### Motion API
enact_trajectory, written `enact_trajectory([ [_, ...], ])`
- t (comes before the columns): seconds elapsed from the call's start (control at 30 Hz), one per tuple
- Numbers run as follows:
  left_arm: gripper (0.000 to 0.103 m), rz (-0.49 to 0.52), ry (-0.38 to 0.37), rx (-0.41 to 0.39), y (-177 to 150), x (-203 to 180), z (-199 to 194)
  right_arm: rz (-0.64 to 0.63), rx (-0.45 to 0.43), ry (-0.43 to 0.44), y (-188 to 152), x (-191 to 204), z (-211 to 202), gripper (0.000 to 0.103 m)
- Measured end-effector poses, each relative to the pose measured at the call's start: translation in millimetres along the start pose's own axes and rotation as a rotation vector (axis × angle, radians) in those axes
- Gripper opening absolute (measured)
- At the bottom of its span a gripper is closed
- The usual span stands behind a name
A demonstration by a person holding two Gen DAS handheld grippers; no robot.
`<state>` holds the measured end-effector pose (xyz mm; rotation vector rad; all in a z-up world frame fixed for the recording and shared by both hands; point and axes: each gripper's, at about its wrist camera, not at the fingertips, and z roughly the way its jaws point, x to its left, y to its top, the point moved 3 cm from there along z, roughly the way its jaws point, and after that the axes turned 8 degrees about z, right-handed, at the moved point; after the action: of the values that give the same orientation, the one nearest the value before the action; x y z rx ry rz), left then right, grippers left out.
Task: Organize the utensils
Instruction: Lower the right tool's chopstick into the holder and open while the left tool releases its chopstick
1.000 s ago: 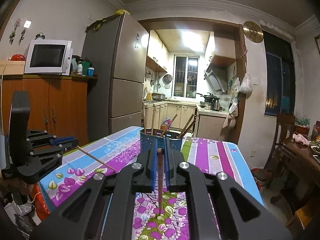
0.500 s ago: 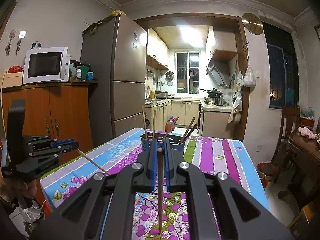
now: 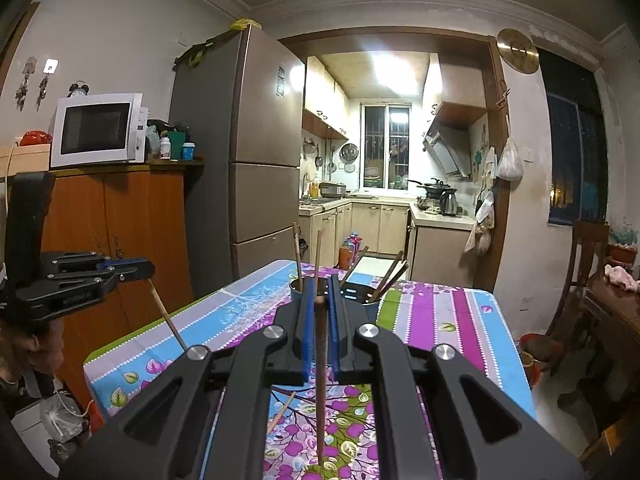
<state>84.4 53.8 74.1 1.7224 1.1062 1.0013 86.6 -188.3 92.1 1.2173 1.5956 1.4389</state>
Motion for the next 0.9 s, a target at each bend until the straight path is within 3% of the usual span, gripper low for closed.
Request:
enact_trajectory([
  [0.23,0.008,0.019,-0.027,-0.095,39.7,-5.2,11.8,0.020,-0.005,0.025,24.8,-5.4,21.4,0.005],
  [0.4,0.008,0.038,-0.018,-0.247,108.6,-0.8,26.5,0.032,-0.119,0.019,90.2,-12.6,43.8,0.005],
  [0.6,0.008,0.031,0.007,-0.376,175.9,2.0,66.7,0.051,-0.215,0.002,141.4,-24.5,77.0,0.005],
  [0.77,0.008,0.000,0.047,-0.434,199.7,10.8,105.5,0.094,-0.233,-0.012,155.2,-44.2,114.2,0.005],
  [0.9,0.008,-0.058,0.034,-0.414,192.9,22.2,146.2,0.133,-0.228,-0.024,147.7,-58.7,142.3,0.005],
])
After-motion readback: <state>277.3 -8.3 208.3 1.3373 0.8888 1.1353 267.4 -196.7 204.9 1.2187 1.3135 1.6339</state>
